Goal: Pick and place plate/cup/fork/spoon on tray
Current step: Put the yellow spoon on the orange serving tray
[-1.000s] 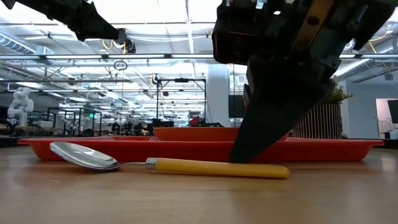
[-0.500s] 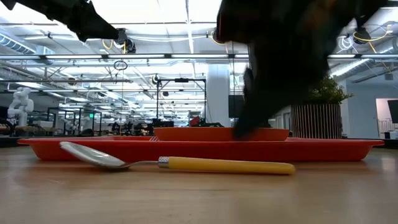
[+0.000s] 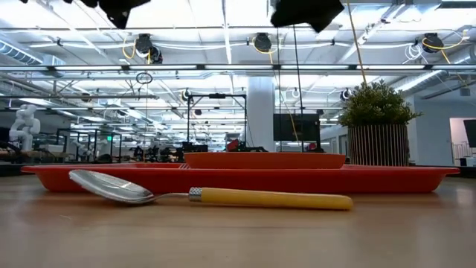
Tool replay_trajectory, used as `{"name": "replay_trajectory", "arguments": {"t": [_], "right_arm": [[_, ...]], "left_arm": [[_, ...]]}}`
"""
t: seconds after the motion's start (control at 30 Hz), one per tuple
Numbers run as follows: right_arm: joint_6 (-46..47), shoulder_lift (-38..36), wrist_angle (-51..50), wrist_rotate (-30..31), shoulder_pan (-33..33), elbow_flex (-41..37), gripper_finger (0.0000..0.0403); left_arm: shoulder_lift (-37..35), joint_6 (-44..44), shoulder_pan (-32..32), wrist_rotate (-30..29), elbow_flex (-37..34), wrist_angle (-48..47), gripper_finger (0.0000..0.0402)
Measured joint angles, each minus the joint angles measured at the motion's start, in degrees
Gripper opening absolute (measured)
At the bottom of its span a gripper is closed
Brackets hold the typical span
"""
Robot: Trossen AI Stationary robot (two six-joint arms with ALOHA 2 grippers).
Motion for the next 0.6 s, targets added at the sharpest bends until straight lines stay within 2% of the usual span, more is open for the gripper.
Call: {"name": "replay_trajectory", "arguments": {"t": [0.13,0.27,0.33,0.6], "right_arm": [[2.52,-4.65,-8.22,7.44,0.06,0.00,0.0108],[4.55,-9.76,-14.76,13.75,0.13,0.00,0.0118],[3.58,-12.74,-15.53,17.95,0.15,0.00,0.0117],[-5.73,-24.07,-14.47,32.45,0.15,0.02,0.0110]], "left_arm": [[9.72,-2.59,-6.30,-3.91,4.71,-6.08,0.0118],[20.26,-7.24,-10.86,-5.70,12.23,-15.43,0.0117],[25.44,-8.98,-12.71,-5.80,15.99,-18.93,0.0117],[41.00,-16.33,-16.63,-7.25,28.90,-23.35,0.0117]]}}
